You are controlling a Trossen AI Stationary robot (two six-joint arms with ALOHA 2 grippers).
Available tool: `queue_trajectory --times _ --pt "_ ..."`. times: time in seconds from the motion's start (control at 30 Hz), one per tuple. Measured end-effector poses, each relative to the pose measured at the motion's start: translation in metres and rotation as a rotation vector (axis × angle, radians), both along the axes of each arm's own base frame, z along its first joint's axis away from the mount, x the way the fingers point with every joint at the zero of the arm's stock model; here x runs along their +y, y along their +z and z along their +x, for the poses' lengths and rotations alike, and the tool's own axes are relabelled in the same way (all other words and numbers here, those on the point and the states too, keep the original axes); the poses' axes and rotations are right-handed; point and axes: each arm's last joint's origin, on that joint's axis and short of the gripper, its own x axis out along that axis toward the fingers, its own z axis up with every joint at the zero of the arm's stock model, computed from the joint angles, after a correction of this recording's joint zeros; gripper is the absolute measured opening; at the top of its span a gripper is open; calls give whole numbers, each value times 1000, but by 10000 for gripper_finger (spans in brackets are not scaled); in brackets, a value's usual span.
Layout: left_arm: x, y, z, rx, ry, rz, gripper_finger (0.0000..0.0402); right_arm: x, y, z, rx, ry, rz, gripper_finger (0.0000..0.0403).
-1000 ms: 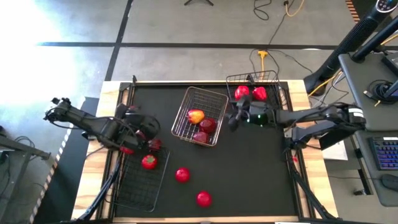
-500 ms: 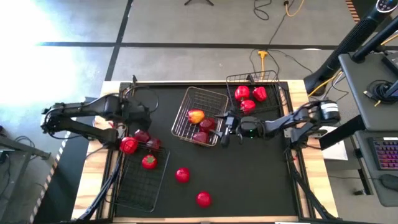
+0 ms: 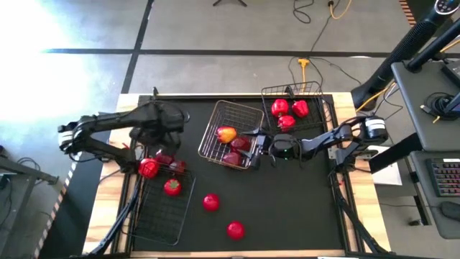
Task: Sort produce into baskets
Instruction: Put the red bell pepper into the top black wire basket
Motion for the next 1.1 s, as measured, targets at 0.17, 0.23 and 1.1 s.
queue_trajectory --times 0.17,0.23,1.1 --pt "9 -27 1 50 -52 -213 336 0 6 1 -21 2 -12 343" --pt "12 -31 -1 54 -63 -263 336 0 6 1 -18 2 -15 343" --pt "25 -109 4 276 6 -495 327 0 4 1 13 4 -23 343"
